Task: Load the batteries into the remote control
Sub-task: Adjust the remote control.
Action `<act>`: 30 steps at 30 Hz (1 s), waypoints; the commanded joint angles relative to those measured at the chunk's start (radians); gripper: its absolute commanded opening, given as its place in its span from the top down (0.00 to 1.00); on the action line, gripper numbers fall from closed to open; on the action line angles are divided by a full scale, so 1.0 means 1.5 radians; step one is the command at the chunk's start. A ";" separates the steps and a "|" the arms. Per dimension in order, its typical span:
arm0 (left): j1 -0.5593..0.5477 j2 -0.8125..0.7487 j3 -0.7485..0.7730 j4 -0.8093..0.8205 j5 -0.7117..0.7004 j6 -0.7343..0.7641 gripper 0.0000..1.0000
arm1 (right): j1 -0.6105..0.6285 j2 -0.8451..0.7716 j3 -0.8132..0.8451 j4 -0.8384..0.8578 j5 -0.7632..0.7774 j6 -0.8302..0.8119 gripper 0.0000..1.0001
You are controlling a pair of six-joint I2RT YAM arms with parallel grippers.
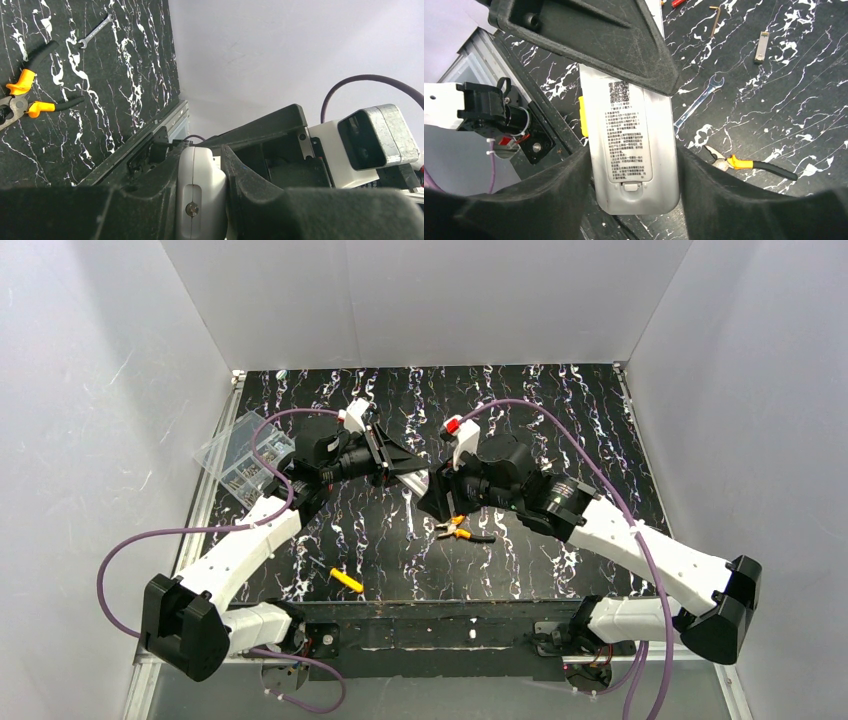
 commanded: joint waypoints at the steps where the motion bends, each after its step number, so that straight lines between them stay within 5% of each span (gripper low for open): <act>1: -0.002 -0.009 0.025 0.036 0.038 -0.001 1.00 | -0.002 -0.008 0.003 0.029 0.010 -0.007 0.37; 9: -0.002 -0.005 0.028 0.020 0.027 -0.002 0.75 | -0.002 -0.037 -0.020 0.052 0.011 -0.017 0.73; 16: -0.001 -0.012 0.029 0.011 0.010 -0.002 0.46 | -0.002 -0.043 -0.034 0.053 0.049 0.016 0.79; 23: -0.002 -0.025 0.025 -0.014 -0.008 0.012 0.45 | -0.001 -0.046 -0.043 0.049 0.069 0.046 0.80; 30: -0.002 -0.024 0.022 -0.016 -0.017 0.010 0.60 | -0.002 -0.048 -0.042 0.050 0.054 0.045 0.80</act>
